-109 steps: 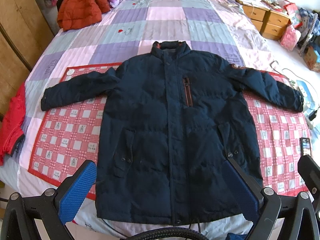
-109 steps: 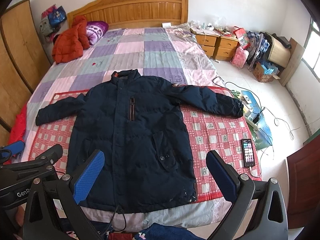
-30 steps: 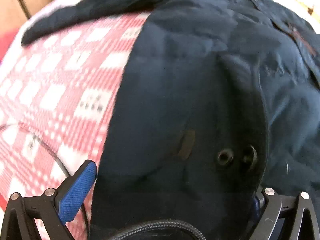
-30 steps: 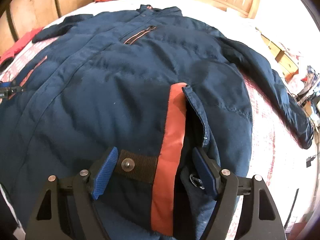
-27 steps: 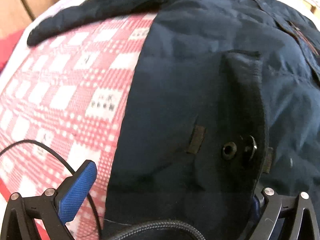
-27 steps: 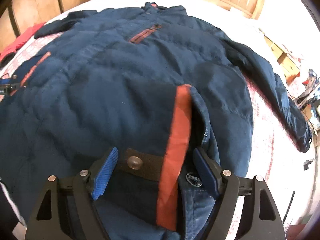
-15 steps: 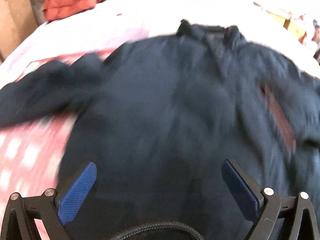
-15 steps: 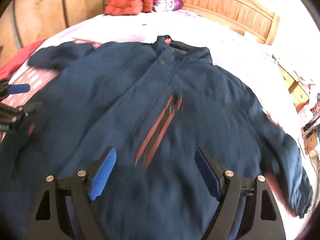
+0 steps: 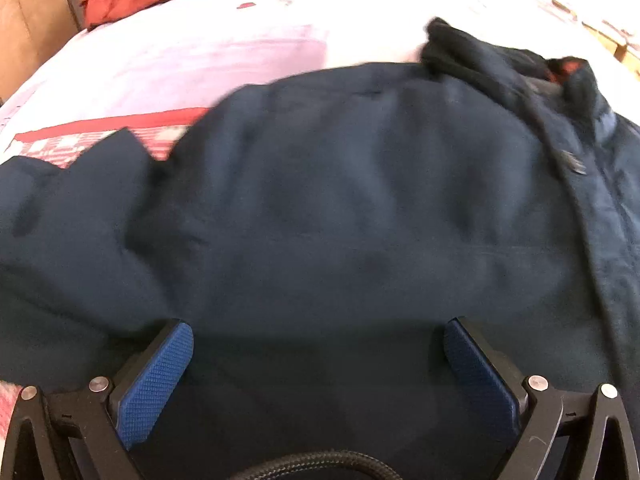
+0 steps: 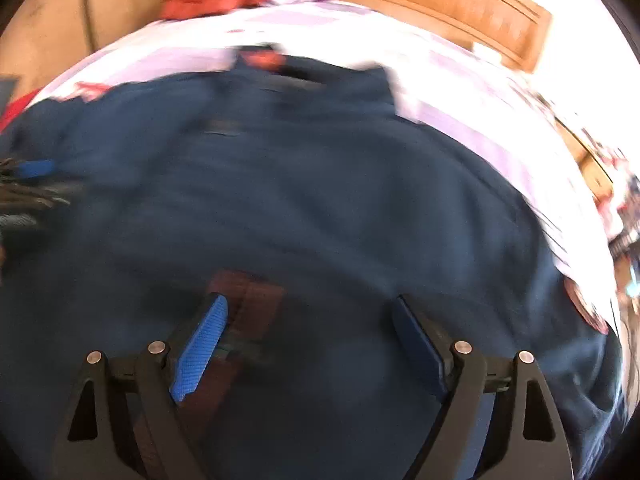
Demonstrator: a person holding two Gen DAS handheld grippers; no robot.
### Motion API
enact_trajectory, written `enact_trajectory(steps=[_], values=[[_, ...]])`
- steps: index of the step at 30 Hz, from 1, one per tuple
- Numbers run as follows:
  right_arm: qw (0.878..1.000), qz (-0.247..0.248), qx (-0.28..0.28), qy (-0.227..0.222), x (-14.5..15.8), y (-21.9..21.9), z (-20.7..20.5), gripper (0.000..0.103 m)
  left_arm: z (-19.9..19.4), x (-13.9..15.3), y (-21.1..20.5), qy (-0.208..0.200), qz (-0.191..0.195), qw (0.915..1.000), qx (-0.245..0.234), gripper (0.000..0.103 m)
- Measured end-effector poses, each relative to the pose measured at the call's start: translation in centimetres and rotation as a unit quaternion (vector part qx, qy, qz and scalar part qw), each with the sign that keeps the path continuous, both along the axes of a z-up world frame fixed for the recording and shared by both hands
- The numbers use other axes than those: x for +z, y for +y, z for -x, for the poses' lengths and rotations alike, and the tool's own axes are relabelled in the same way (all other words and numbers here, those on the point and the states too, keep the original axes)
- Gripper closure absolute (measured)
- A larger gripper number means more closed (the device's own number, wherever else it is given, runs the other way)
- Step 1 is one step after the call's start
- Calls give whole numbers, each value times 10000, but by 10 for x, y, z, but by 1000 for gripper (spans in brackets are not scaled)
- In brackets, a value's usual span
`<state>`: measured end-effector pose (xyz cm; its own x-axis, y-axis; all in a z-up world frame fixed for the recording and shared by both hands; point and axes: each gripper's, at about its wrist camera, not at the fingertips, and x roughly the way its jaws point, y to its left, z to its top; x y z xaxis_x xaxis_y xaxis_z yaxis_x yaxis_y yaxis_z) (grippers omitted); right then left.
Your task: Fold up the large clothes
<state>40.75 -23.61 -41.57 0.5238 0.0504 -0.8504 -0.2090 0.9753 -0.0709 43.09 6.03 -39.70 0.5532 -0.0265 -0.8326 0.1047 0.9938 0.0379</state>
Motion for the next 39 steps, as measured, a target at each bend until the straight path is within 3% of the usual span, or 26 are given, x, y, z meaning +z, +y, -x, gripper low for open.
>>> enact_trajectory(steps=[1,2,6,11,16,31,39], values=[[9995,-315,-69,20,1,-20,1,13,0,0,9,-72,-179,9998,19,0],[9996,54,-261,-63,0,-36,4,12,-1,-1,18,-132,-292,9995,46,0],[9968,-187,-763,-136,4,-93,17,12,-4,2,76,-195,-143,9982,557,0],[9944,-96,-1033,-188,7,-116,29,12,6,6,95,-237,-342,9983,414,0],[9928,-28,-1184,-185,9,-132,40,12,14,9,105,-219,-272,9976,605,0],[9895,102,-1440,-101,16,-132,75,11,35,17,115,-114,-241,9958,875,0],[9928,318,-1152,51,26,-103,109,11,97,7,119,277,-507,9957,730,0]])
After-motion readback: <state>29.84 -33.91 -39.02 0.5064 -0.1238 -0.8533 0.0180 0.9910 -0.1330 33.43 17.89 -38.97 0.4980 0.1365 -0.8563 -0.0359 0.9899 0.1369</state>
